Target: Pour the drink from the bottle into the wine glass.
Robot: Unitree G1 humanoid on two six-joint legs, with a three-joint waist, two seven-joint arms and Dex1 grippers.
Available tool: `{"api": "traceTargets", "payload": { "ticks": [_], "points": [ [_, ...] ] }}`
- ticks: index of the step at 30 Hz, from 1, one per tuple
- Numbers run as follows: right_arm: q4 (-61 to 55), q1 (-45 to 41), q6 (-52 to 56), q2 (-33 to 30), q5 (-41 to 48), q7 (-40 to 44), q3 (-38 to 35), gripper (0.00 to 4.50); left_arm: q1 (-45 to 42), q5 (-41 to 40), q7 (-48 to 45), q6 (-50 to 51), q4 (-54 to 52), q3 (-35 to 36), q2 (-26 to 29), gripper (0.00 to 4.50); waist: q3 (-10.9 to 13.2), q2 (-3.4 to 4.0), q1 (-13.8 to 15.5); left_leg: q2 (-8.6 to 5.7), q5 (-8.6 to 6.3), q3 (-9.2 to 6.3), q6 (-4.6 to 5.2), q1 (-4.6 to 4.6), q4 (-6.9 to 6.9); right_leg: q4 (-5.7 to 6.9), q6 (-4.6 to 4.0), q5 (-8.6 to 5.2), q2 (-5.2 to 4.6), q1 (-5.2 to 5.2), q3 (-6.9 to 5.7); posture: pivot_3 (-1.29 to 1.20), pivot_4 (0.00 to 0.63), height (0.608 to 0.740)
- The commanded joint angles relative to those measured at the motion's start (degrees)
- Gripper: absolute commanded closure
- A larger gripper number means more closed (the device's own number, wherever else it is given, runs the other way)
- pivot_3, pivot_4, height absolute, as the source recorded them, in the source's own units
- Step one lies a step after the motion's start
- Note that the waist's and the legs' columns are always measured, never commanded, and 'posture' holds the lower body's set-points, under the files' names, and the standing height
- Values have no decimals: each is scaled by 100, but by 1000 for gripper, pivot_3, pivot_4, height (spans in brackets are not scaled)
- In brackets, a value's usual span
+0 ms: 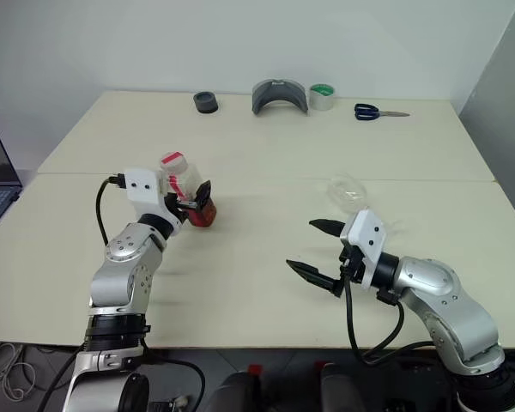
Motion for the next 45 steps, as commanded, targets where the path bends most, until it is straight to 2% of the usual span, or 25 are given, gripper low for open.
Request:
{"api": "traceTargets", "payload": {
  "ticks": [1, 11, 14, 19, 21, 22, 32, 34, 38, 42, 45],
  "points": [
    [-98, -74, -67, -11, 33, 59, -8, 0, -124, 36, 10, -149, -108, 24, 54, 13, 0, 0, 0, 0, 0, 0, 0, 0, 0, 0, 0, 0, 0, 0, 0, 0, 150, 740],
    [-87, -186, -1, 8, 77, 53, -20, 0, -236, 75, 13, -221, -25, -1, 47, 13, 0, 0, 0, 0, 0, 0, 0, 0, 0, 0, 1, 0, 0, 0, 0, 0, 150, 740],
    [-94, -215, 21, 10, 92, 46, -23, 0, -258, 95, 13, -202, -23, -10, 40, 639, 0, 0, 0, 0, 0, -1, 0, 0, 1, 0, 1, 0, 0, 0, 0, 0, 150, 740],
    [-93, -244, 36, 4, 97, 50, -28, 0, -294, 121, 34, -158, -77, -37, 33, 2184, 0, 0, 0, -1, 0, 1, 0, 0, 0, 0, 1, 1, -1, -1, 1, 0, 150, 740],
    [-90, -260, 46, 5, 103, 48, -29, 0, -284, 139, 53, -142, -104, -51, 35, 2647, 0, 0, -1, 0, 0, 1, 0, 0, 0, 0, 1, 1, -1, -1, 1, 0, 150, 740],
    [-89, -274, 55, 9, 108, 43, -29, 0, -276, 141, 65, -134, -121, -54, 32, 2709, 0, 0, -1, 0, 0, 1, 1, 0, 0, 0, 1, 1, -1, -1, 1, 0, 150, 740],
    [-156, -392, 171, 34, 157, -50, -74, 0, -68, 25, -187, -209, -394, -194, 21, 2711, 0, 0, -1, -1, 0, 2, 0, -1, 0, 0, 1, 1, -1, -1, 1, 0, 150, 740],
    [-186, -399, 242, -17, 209, -85, -203, 0, -63, -64, -575, -256, -451, -366, 64, 2711, 0, 0, 3, -2, 1, 1, 0, -1, 0, 0, 1, 1, -2, -1, 2, 0, 150, 740],
    [-329, -504, 618, -156, 549, -288, -664, 0, -358, -741, -2003, -92, -442, -754, 128, 2713, 1, -2, 27, -7, 1, 1, 0, -6, 3, -1, 1, 1, -5, -1, 0, 0, 150, 740],
    [-481, -774, 1019, -117, 568, -751, -668, 0, -647, -904, -3130, -201, -238, -1184, 266, 2714, 3, -4, 11, -7, 1, 1, -1, -11, 2, -4, 1, 1, -5, -5, -1, 0, 150, 740],
    [-568, -991, 1247, -35, 550, -1057, -571, 0, -846, -951, -3629, -203, -42, -1371, 264, 2714, 2, -4, -30, -2, 1, 3, 0, -8, -1, -2, 1, 1, 0, -7, 1, 0, 150, 740]
  ]
}}
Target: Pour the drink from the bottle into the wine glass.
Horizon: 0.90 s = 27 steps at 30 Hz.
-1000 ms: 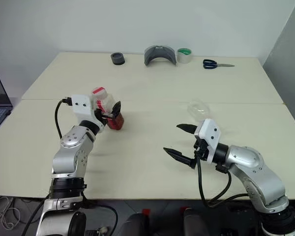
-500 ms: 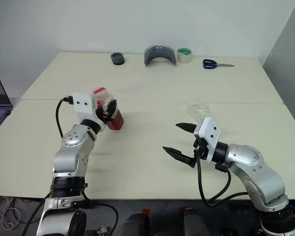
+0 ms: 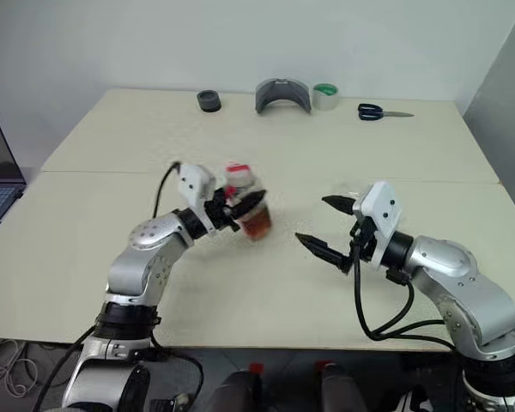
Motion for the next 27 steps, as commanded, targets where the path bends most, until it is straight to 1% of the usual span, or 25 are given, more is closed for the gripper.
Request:
{"api": "traceTargets", "payload": {
  "ticks": [1, 4, 8, 15, 26, 27],
  "points": [
    [-311, -290, 277, 119, 84, -398, 11, 0, -292, -155, -674, -165, 110, -189, 39, 2714, 0, 0, -18, 0, 0, 3, 1, 2, -1, 1, 0, 0, 0, 0, 3, 0, 150, 740],
    [-269, -654, 556, 319, -126, -854, 221, 0, -567, -103, -1405, -368, 418, -542, 9, 2714, 0, 0, -21, 1, 2, 3, 5, 3, 0, 5, 0, 0, 2, -1, 2, 0, 150, 740],
    [-247, -923, 756, 527, -236, -1161, 394, 0, -740, -40, -1692, -586, 749, -602, -58, 2714, 0, 0, -2, -2, 4, 0, 8, -3, 1, 2, 0, 0, 1, -2, 0, 0, 150, 740],
    [-120, -1238, 1000, 988, -376, -1527, 668, 0, -917, 10, -1926, -721, 1025, -641, -164, 2714, 0, 1, -5, -3, 3, 0, 9, -7, 0, 1, 0, 0, -1, -6, 1, 0, 150, 740],
    [109, -1401, 1070, 1261, -530, -1592, 814, 0, -889, 113, -1968, -806, 1061, -603, -203, 2714, 0, 1, -6, -2, 4, -2, 11, -6, 0, 4, 0, 0, -1, -6, 0, 0, 150, 740],
    [120, -1402, 1070, 1270, -541, -1580, 819, 183, -885, 128, -1950, -829, 1064, -596, -207, 2714, 0, 1, -6, -2, 4, -2, 11, -6, 0, 4, 0, 0, -1, -6, 0, 0, 150, 740]
  ]
}}
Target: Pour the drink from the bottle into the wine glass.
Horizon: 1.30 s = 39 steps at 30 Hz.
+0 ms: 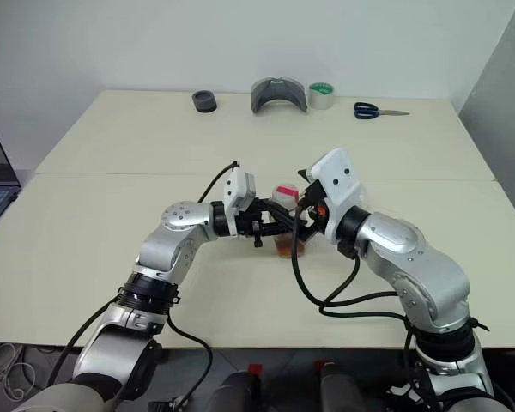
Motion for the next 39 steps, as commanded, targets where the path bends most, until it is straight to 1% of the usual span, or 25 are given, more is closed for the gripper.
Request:
{"api": "traceTargets", "payload": {
  "ticks": [1, 3, 7, 8, 10, 11, 15, 18, 20, 23, 24, 26, 27, 31, 32, 33, 35, 37, 39],
  "points": [
    [-76, -131, -52, 37, -22, 33, -18, 387, -116, -11, 50, -191, -149, 73, -42, 2714, 0, 0, 0, 0, 0, 0, 0, 0, 0, 0, 0, 0, 0, 0, 1, 0, 150, 740],
    [-62, -121, -30, 35, -9, 95, 20, 930, -107, -10, 79, -201, -165, 85, -56, 2714, 0, 0, 0, 0, 0, 1, 0, 0, 0, -1, 0, 0, 0, 0, 1, 0, 150, 740],
    [-21, -115, -63, 29, -39, 216, 78, 2396, -92, -23, 90, -206, -190, 78, -60, 2714, 0, 0, -1, 0, 0, 1, 0, 0, 0, -1, 0, 0, 0, 0, 1, 0, 150, 740],
    [0, -114, -83, 20, -44, 260, 91, 2657, -91, -32, 88, -202, -196, 80, -56, 2714, 0, 0, -1, 0, 0, 0, 0, 0, 0, 0, 0, 0, 0, 0, 0, 0, 150, 740],
    [72, -120, -210, -38, -23, 490, 142, 2645, -103, -117, 52, -111, -222, 115, -46, 2714, 0, 0, -1, 0, 0, 0, 0, 0, 0, 0, 0, 0, 0, 0, 0, 0, 150, 740],
    [152, -144, -392, -148, -14, 788, 204, 2645, -113, -177, -2, -47, -245, 130, -31, 2714, 0, 0, -2, 0, 0, 0, 1, 0, 1, 0, 0, 0, 0, 0, 0, 0, 150, 740],
    [906, -407, -1323, -758, -27, 2376, 338, 2645, -187, -367, -359, 191, -294, 122, 67, 2718, 0, 0, -7, -2, 0, 2, 2, 1, 1, -1, 1, 0, 0, 1, -2, 0, 150, 740],
    [1688, -808, -1666, -1080, 18, 3434, 421, 2645, -276, -300, -611, 113, -185, 74, 162, 2719, 1, 1, -19, -1, 0, 3, 3, 3, 1, 0, 0, 0, 2, 2, -3, 0, 150, 740],
    [1971, -967, -1714, -1145, 32, 3777, 445, 2645, -327, -250, -676, 52, -81, 85, 183, 2719, 1, 1, -20, 1, 1, 2, 5, 3, 0, 0, 0, 0, 3, 1, -5, 0, 150, 740],
    [2111, -977, -1796, -1144, -41, 3817, 377, 2645, -374, -211, -702, 9, -3, 112, 188, 2719, 1, 1, -16, 0, 1, 0, 5, 1, -1, -1, 0, 1, 1, 1, -5, 0, 150, 740],
    [2102, -933, -1822, -1144, -126, 3672, 316, 2645, -378, -199, -701, -6, 14, 117, 186, 2719, 1, 1, -15, 0, 1, 0, 5, 0, 0, -2, 0, 1, 0, 1, -4, 0, 150, 740],
    [1999, -780, -1814, -1079, -190, 3215, 15, 1911, -368, -169, -666, -34, 32, 128, 174, 2719, 1, 1, -8, -2, 1, 2, 5, -2, 0, -4, 0, 1, -3, 0, -2, 0, 150, 740],
    [1760, -637, -1645, -1085, -83, 2968, -217, 1618, -361, -160, -664, -43, 43, 130, 169, 2721, 1, 1, 1, -2, 1, 1, 5, -3, 0, -5, 0, 1, -5, 0, -2, 0, 150, 740],
    [904, -219, -1066, -1174, 250, 2432, -702, 200, -353, -163, -669, -43, 57, 132, 171, 2722, 1, 1, 10, -4, 1, 0, 5, -11, 0, -5, 0, 1, -8, -5, -2, 0, 150, 740],
    [605, -65, -875, -1210, 397, 2327, -821, 0, -363, -150, -661, -67, 87, 134, 166, 2722, 1, 1, 13, -5, 1, 1, 5, -11, 1, -5, 0, 1, -10, -5, -1, 0, 150, 740],
    [240, 138, -615, -1157, 594, 2078, -979, 0, -376, -145, -657, -78, 117, 141, 162, 2722, 1, 1, 19, -5, 1, -1, 5, -11, 1, -5, 0, 1, -10, -5, -1, 0, 150, 740],
    [-514, 518, -399, -895, 574, 1402, -996, 0, -422, -150, -633, -85, 191, 164, 135, 2722, 1, 1, 18, -4, 1, -3, 5, -10, -1, -5, 0, 0, -8, -3, -3, 0, 150, 740],
    [-896, 632, -273, -527, 212, 670, -681, 0, -459, -152, -654, -91, 260, 174, 127, 2722, 1, 1, -15, -1, 1, -5, 5, -9, -3, -3, 0, 0, -4, -5, -3, 0, 150, 740],
    [-1016, 642, -204, -250, -99, 196, -371, 0, -498, -145, -683, -99, 327, 178, 127, 2722, 1, 2, -42, 1, 1, 3, 5, -5, -1, 4, 1, 1, -2, -7, 5, 0, 150, 740]
  ]
}}
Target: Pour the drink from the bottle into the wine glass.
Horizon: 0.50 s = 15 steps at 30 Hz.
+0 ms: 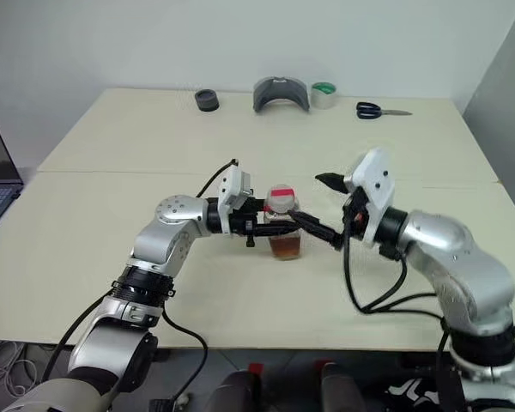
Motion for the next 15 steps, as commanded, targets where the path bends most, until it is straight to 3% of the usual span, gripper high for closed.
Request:
{"api": "traceTargets", "payload": {
  "ticks": [1, 6, 15],
  "points": [
    [-412, -71, 57, 297, -434, -774, 400, 0, -243, -100, -63, -130, -33, 119, -25, 2722, 0, 0, -7, 0, 1, 0, 2, 1, 2, 1, 1, 1, 1, 0, 0, 0, 150, 740],
    [-47, -142, -250, 727, -1271, -1456, 1042, 0, -364, -33, -65, -301, 171, 143, -57, 2722, 0, 0, -7, -2, 4, -1, 5, 3, 1, -1, 3, 2, 3, 2, -1, 0, 150, 740],
    [442, -413, -508, 1264, -1671, -1674, 1022, 0, -357, -21, -38, -404, 225, 126, -59, 2722, 0, 0, -4, -4, 4, -1, 5, -1, -1, -4, 2, 2, -1, 0, -2, 0, 150, 740]
  ]
}}
